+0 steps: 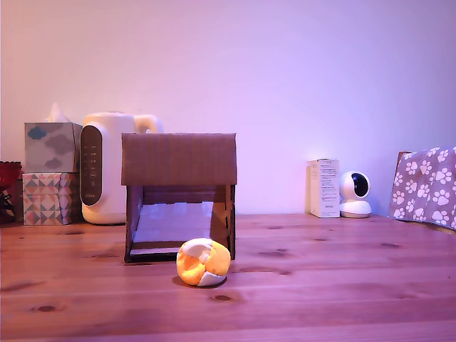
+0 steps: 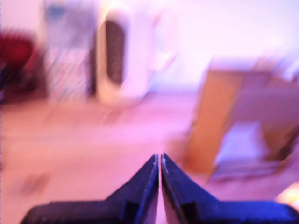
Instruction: Drop the footbag into the cardboard dice tower
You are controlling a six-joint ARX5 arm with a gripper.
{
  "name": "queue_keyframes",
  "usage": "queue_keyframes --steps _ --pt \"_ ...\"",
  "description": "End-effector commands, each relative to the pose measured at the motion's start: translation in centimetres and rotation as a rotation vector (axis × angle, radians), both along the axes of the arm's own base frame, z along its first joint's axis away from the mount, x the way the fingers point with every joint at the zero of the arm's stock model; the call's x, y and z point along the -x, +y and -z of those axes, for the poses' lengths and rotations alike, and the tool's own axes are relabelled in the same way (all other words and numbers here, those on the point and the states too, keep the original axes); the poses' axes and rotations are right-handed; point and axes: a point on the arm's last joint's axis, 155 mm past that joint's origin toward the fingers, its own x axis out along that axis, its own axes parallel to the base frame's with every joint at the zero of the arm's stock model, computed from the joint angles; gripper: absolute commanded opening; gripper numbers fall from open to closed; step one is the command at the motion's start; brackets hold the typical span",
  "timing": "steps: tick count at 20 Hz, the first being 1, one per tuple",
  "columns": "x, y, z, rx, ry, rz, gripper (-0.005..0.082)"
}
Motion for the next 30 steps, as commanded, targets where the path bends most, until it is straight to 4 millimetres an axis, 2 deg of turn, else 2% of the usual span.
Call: queue_keyframes --steps 1,5,10,17,21,24,27,30 --pt "0.1 -1.0 0.3 0.011 0.018 0.049 -0.0024" --pt "0.2 -3.1 0.2 0.011 0.066 0.152 -0.0024" --pt "-0.2 -6.0 1.4 -0.006 0.153 0.267 -0.0024" --pt "0.1 -11.6 2.9 -0.038 0.205 0.472 -0.0024" --pt "0.3 -15.1 4.7 -0.062 0.251 0.579 -0.0024" --pt "0.3 -17.0 6.7 -0.085 0.301 0.625 -0.0024" --pt "0.1 -18.2 8.6 -0.104 0.346 0.647 -0.0024" --pt "-0.4 -18.9 9.7 -0.110 0.359 0.656 -0.0024"
